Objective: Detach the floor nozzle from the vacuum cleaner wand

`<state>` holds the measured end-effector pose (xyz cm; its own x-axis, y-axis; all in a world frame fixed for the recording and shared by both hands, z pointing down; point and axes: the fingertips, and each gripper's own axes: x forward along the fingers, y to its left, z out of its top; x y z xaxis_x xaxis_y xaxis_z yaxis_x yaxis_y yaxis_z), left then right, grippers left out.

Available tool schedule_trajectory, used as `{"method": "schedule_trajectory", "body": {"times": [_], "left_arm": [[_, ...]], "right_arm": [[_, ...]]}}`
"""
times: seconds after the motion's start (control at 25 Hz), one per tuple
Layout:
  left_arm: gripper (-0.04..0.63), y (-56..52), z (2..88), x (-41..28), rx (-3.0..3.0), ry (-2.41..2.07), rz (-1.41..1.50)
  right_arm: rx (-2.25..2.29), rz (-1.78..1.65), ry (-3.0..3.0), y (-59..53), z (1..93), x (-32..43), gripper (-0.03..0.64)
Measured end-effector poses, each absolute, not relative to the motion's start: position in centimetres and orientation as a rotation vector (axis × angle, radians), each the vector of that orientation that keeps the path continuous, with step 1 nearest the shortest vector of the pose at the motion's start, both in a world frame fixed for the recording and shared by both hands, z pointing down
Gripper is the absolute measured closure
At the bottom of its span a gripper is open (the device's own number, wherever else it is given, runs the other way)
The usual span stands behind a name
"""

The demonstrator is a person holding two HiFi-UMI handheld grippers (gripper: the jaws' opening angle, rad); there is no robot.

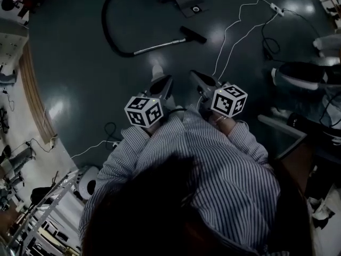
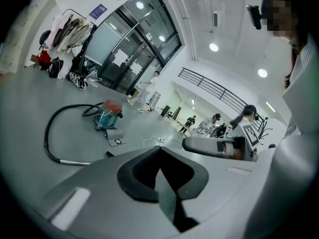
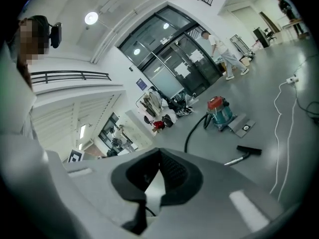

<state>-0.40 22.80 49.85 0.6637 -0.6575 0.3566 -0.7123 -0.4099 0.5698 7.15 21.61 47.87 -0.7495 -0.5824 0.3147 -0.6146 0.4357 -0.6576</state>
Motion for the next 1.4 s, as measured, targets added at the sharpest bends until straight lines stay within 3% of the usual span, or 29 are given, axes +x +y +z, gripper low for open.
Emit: {"method": "schedule_trajectory", "body": {"times": [0.64, 1.4], "left_arm": [[0.591, -1.6, 50.0, -7.3, 2.228, -0.960, 0.198], [0.591, -8.3, 56.5, -4.8, 2.147, -0.965, 0.242]], "right_arm": [[1.329, 1.200, -2.579, -2.0, 48.0, 1.4, 0.614], [1.275, 1.246, -2.386, -7.8, 55.5, 4.4, 0.614]]}}
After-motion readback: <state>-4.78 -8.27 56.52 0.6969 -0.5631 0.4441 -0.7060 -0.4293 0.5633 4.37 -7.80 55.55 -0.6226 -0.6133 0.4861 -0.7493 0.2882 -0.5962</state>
